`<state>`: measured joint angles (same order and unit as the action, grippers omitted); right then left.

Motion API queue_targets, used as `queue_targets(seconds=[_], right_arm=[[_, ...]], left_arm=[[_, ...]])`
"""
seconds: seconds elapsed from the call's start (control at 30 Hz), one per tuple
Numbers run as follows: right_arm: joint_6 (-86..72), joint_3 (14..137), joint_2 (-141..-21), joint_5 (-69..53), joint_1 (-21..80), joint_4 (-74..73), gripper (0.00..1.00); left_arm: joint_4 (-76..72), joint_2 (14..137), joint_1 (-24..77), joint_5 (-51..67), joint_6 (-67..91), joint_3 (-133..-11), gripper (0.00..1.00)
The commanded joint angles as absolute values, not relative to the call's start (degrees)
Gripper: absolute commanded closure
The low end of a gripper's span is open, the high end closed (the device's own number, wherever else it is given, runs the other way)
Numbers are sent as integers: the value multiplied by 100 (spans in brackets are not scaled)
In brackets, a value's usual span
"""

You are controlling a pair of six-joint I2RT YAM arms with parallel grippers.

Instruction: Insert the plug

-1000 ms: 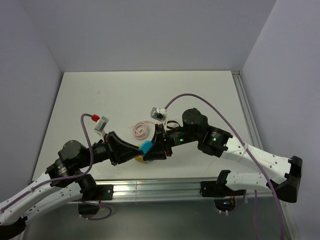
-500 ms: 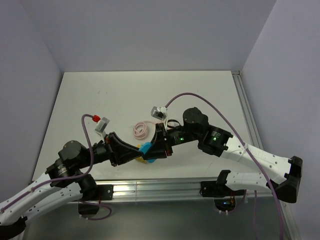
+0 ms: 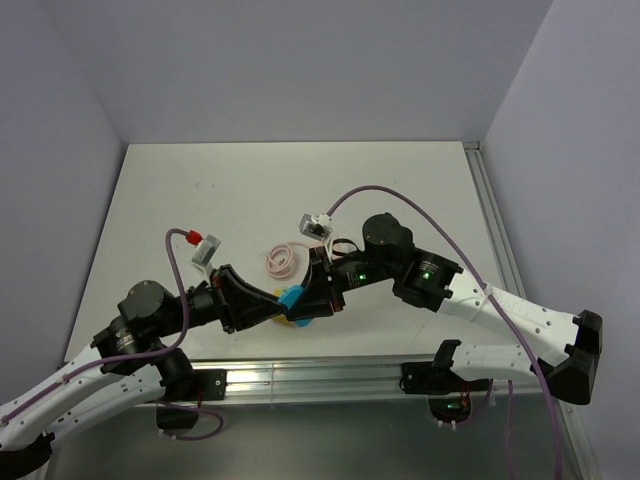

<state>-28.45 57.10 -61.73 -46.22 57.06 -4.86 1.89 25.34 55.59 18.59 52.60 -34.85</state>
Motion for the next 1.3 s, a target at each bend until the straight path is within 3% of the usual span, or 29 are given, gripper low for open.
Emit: queue_targets(seconds=[0.0, 0.03, 0.07, 0.1, 0.13, 0.17, 0.33, 0.5, 0.9, 1.27], right_arm=[[-2646, 5994, -6187, -4380, 5722, -324, 100], [-2541, 6064, -6248, -4212, 5713, -456, 100], [-2497, 6099, -6293, -4036, 5722, -735, 100], [-2470, 6161, -6354, -3808, 5713, -930, 100], [-2426, 6344, -6537, -3136, 5713, -1167, 100], [-2408, 6441, -6643, -2842, 5669, -1543, 100], [-2689, 7213, -7564, -1303, 5415, -2372, 100], [-2847, 8058, -8699, 315, 4994, -3541, 100], [-2733, 8735, -10563, 712, 4465, -3559, 100], [-2839, 8903, -11021, 1099, 4465, -3858, 100]], left_arm=[[395, 2549, 5537, 1531, 5230, -3603, 83], [639, 2523, 5537, 1390, 5221, -3638, 70], [798, 2488, 5537, 1206, 5203, -3734, 40], [1017, 2383, 5537, 943, 5177, -3788, 28], [1359, 2312, 5537, 497, 5159, -3832, 10], [1580, 2233, 5537, 196, 5159, -3919, 1], [2504, 1759, 5537, -1324, 5089, -4166, 1], [2312, 1302, 5537, -1450, 4589, -4078, 0], [1899, 1538, 5537, -1187, 4078, -3815, 0], [1899, 1521, 5537, -1248, 3964, -3709, 0]])
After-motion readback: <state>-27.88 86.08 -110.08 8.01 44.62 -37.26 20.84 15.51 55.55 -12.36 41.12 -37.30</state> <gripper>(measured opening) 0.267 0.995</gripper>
